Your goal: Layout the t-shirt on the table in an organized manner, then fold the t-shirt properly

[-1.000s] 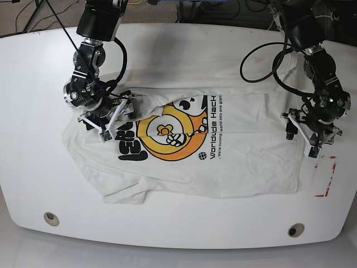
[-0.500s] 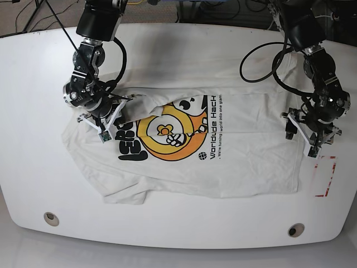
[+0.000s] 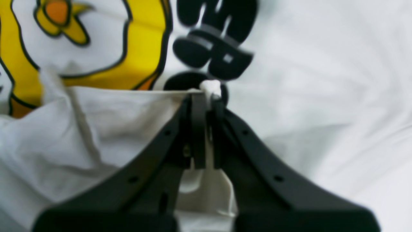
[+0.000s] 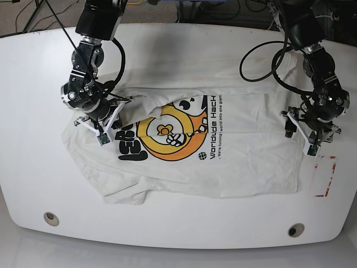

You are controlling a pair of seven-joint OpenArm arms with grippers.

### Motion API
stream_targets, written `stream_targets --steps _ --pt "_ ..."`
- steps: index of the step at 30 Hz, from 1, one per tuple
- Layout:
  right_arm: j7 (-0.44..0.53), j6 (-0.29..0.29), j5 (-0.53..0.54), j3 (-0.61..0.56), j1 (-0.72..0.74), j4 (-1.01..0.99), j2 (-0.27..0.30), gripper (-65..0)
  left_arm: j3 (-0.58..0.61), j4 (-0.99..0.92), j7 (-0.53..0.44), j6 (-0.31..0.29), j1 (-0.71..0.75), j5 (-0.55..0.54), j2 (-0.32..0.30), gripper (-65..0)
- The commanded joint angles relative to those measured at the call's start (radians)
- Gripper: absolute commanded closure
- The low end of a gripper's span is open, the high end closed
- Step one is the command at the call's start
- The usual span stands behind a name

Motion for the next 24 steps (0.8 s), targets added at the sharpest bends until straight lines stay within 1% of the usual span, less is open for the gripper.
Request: stream_targets --steps 1,7,13,19,24 --pt "-0.012 -0.002 0.013 0.000 0.024 0.065 0.005 0.0 0.000 0.017 -0.024 0.001 -0.018 -0.008 -0.014 -40.8" --pt "-0.065 -0.002 0.016 -0.003 0.045 0.168 0.004 0.0 0.000 0.017 -0.024 0.001 -0.017 -0.008 -0.014 -40.8" --pt "-0.126 -0.002 0.016 -0.022 0.090 0.201 0.004 0.0 0.000 0.017 -0.024 0.001 -0.017 -0.006 -0.014 -40.8" --pt "-0.129 -0.002 0.013 -0.074 0.113 0.203 0.007 0.0 0.000 0.017 -0.024 0.001 -0.015 -0.006 -0.014 -40.8" --pt "-0.129 -0.002 0.013 -0.094 0.126 0.203 0.007 0.0 0.000 0.022 -0.024 0.001 0.006 -0.006 -0.014 -40.8"
